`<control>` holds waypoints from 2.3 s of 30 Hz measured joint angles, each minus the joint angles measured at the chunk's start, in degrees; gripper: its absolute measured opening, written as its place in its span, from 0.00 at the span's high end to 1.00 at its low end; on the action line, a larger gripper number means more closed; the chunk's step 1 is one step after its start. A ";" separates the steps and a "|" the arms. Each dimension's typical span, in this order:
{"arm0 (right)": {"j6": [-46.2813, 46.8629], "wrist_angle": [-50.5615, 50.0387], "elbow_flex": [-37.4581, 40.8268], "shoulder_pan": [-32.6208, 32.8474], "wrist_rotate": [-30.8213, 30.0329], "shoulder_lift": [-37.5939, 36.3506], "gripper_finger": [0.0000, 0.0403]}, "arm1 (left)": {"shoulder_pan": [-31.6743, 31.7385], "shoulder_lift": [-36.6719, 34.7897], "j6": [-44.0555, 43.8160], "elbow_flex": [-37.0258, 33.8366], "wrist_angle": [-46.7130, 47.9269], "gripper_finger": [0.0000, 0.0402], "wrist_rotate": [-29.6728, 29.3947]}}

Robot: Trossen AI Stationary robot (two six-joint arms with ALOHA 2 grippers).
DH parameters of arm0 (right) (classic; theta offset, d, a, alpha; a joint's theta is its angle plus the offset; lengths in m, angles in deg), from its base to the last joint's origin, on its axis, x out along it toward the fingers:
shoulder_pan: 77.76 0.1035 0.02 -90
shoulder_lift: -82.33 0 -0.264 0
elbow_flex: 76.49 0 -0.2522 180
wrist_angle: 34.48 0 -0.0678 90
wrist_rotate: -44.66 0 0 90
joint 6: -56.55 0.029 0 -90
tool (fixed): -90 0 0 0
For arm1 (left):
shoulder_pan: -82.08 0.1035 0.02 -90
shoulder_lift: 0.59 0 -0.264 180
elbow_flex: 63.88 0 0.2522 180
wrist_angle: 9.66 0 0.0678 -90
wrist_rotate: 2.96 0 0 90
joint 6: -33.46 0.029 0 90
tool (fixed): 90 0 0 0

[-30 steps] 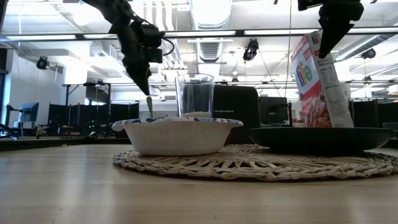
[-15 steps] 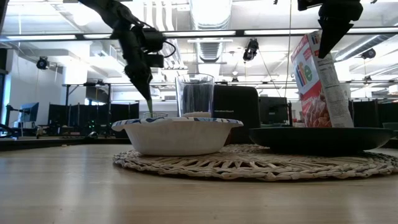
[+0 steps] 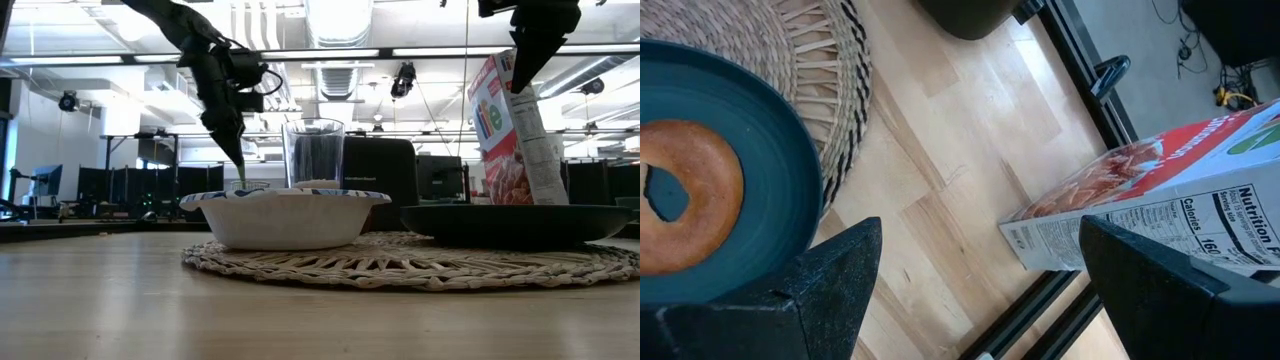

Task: Arrange a breakfast setting
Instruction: Put the blue spoon to the left of the brown place mat

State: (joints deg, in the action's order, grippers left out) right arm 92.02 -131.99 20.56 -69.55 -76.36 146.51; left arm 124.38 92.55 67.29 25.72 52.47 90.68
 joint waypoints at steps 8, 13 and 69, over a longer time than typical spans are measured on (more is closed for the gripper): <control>0.32 0.01 0.00 0.00 0.00 0.00 0.19 | 0.02 0.02 -0.02 -2.39 -5.63 0.82 -0.13; 1.02 0.01 0.00 0.00 0.00 0.00 0.19 | 0.31 0.02 -0.47 -2.39 -6.33 0.94 -1.50; 12.75 9.97 5.77 -0.37 5.67 -0.07 0.19 | -7.14 -24.30 -13.39 6.62 0.05 1.00 -3.06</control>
State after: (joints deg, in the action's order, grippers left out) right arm 104.77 -122.01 26.33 -69.92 -70.69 146.44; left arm 117.24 68.25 53.89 32.34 52.51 87.62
